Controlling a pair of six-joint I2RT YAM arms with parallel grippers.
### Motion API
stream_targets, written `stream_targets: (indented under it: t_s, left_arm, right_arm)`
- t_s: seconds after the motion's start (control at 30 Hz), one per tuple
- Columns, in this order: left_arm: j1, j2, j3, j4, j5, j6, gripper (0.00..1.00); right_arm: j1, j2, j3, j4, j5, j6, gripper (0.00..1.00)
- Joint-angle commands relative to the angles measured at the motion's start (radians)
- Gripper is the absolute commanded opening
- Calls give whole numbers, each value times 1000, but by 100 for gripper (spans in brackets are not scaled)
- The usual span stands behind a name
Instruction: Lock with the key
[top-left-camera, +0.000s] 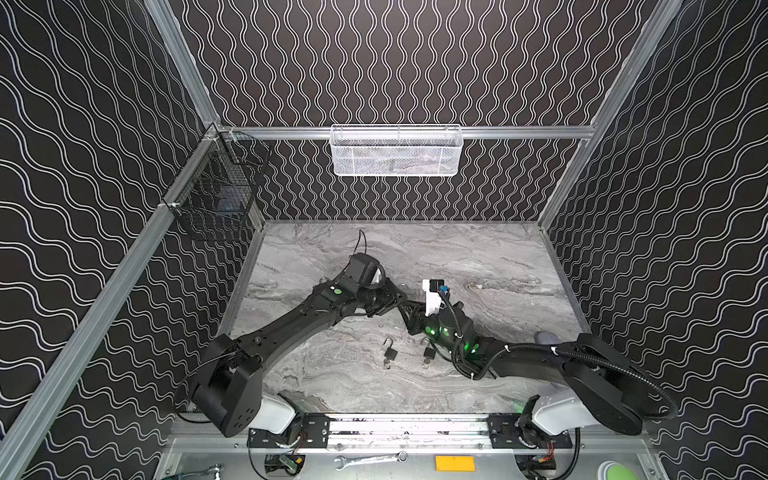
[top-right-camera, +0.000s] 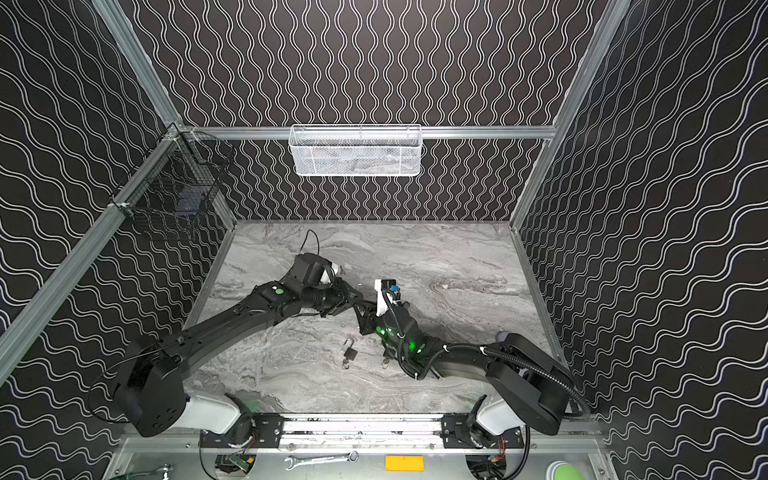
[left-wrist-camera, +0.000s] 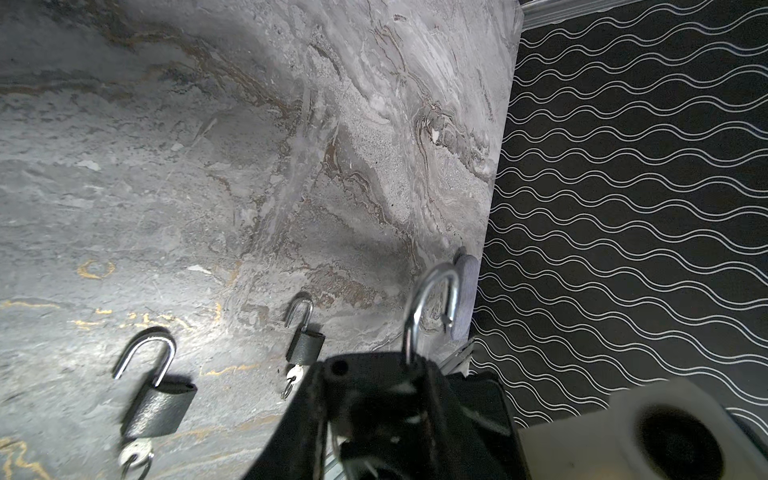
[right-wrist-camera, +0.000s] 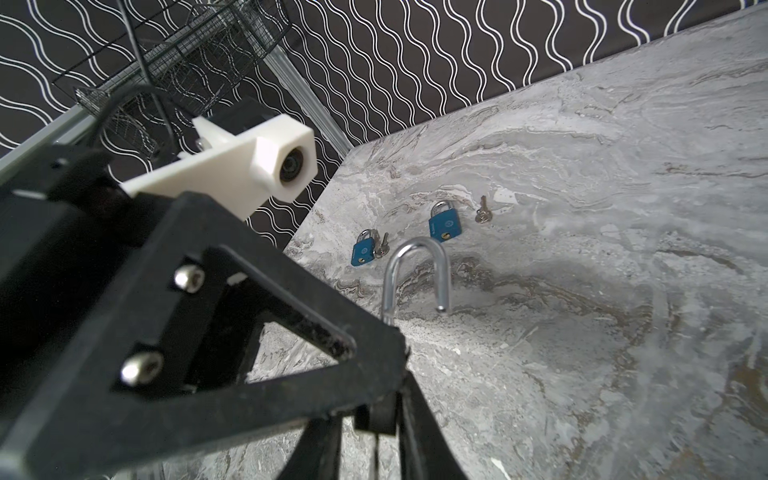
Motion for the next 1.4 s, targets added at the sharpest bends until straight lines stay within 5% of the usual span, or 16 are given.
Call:
stream_targets:
  t_s: [0.0, 0.37, 0.67, 0.9, 1.37]
  left_arm:
    - [0, 5, -3, 45, 19, -4, 5]
    - [1, 8, -15, 59, 30, -8, 7]
    - [6, -32, -31, 74, -18, 19, 55]
    - [26, -38, 11, 42, -60, 104, 72]
    - [86, 92, 115, 31, 62, 219, 74]
  right_arm:
    - [2, -2, 7, 44, 3, -5, 19]
    - [-3, 7, 9, 59, -9, -9, 3]
    - [-29, -25, 0, 6, -48, -1, 0]
    - [-77, -93, -28, -93, -113, -36, 0]
    - [-222, -191, 83, -521, -349, -217, 0]
